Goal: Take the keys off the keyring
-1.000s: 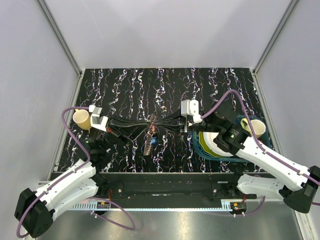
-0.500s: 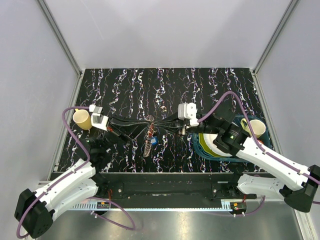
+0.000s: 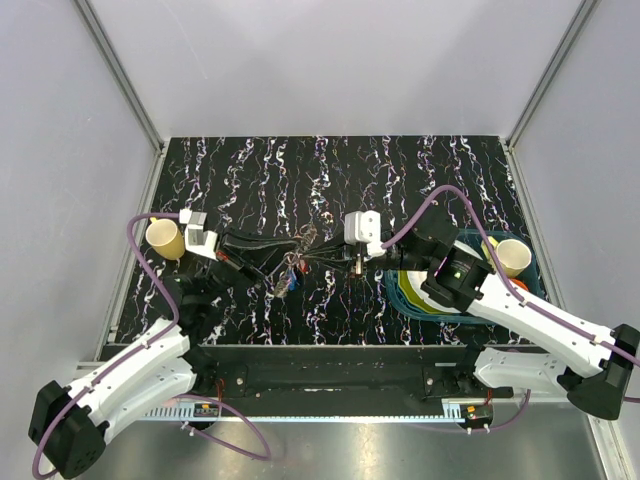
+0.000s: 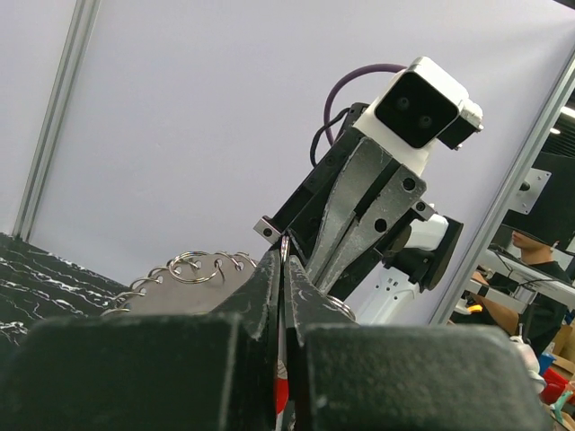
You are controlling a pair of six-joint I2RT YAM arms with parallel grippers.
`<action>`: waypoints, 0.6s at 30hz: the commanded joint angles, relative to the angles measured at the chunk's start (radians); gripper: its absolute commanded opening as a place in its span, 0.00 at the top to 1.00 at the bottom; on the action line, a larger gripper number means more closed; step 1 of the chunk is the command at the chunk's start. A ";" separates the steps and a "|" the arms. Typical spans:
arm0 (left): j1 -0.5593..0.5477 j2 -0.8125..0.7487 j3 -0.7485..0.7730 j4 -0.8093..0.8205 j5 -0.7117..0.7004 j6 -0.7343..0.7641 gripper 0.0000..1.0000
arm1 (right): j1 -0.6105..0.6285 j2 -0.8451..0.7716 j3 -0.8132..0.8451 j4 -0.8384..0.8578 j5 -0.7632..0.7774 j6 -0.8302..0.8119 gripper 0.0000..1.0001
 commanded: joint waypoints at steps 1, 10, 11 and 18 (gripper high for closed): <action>0.003 -0.020 0.030 0.019 -0.030 0.028 1.00 | 0.020 -0.008 0.018 0.032 0.012 -0.001 1.00; 0.004 -0.043 0.034 -0.066 -0.027 0.077 1.00 | 0.020 -0.034 0.010 0.035 0.130 0.031 1.00; 0.003 -0.055 0.040 -0.103 -0.027 0.099 1.00 | 0.020 -0.043 0.009 0.035 0.147 0.031 1.00; 0.004 -0.181 0.103 -0.554 -0.105 0.361 1.00 | 0.018 -0.073 0.022 -0.060 0.291 0.049 1.00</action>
